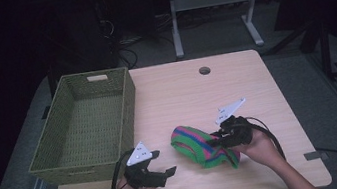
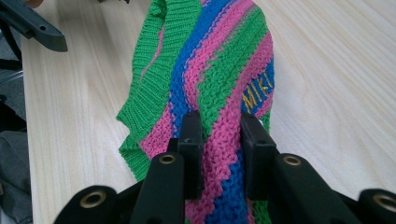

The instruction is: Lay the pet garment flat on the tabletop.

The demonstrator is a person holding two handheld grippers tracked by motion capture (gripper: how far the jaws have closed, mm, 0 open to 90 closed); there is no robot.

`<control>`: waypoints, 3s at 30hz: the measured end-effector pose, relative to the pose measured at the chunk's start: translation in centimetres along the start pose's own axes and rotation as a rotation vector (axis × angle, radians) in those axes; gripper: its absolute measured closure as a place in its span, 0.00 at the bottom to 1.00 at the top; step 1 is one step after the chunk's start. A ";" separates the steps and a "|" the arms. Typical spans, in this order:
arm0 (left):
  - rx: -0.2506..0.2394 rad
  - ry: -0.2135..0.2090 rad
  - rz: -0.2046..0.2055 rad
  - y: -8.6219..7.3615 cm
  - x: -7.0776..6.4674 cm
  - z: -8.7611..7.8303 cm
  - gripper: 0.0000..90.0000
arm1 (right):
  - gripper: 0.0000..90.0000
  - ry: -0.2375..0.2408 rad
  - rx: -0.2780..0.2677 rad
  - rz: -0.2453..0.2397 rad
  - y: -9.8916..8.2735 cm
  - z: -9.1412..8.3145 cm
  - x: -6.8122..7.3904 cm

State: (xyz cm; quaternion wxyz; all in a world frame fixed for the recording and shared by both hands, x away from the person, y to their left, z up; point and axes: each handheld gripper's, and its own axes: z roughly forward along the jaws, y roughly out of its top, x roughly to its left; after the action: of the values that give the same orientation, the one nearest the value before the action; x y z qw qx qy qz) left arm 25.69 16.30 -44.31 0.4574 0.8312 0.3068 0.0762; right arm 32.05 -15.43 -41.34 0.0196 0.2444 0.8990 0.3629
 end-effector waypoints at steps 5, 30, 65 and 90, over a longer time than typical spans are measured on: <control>-0.001 0.001 0.000 0.0 0.0 0.0 0.19 | 0.81 0.005 0.007 0.000 -0.2 0.4 0.3; 0.001 -0.003 -0.001 0.0 -0.1 0.1 0.19 | 0.75 0.041 0.064 0.034 -1.4 2.3 0.8; 0.002 -0.004 0.005 0.0 -0.1 0.1 0.19 | 0.54 0.052 0.006 -0.014 -0.5 0.2 2.1; 0.000 -0.002 0.002 0.0 -0.1 0.0 0.19 | 0.60 0.141 0.088 -0.169 0.1 4.1 5.3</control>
State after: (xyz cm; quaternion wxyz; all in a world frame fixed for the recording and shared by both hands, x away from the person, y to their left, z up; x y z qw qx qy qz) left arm 25.65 16.23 -44.28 0.4576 0.8316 0.3056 0.0756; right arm 28.29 -10.34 -43.51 -0.0239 0.1420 0.9307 0.3362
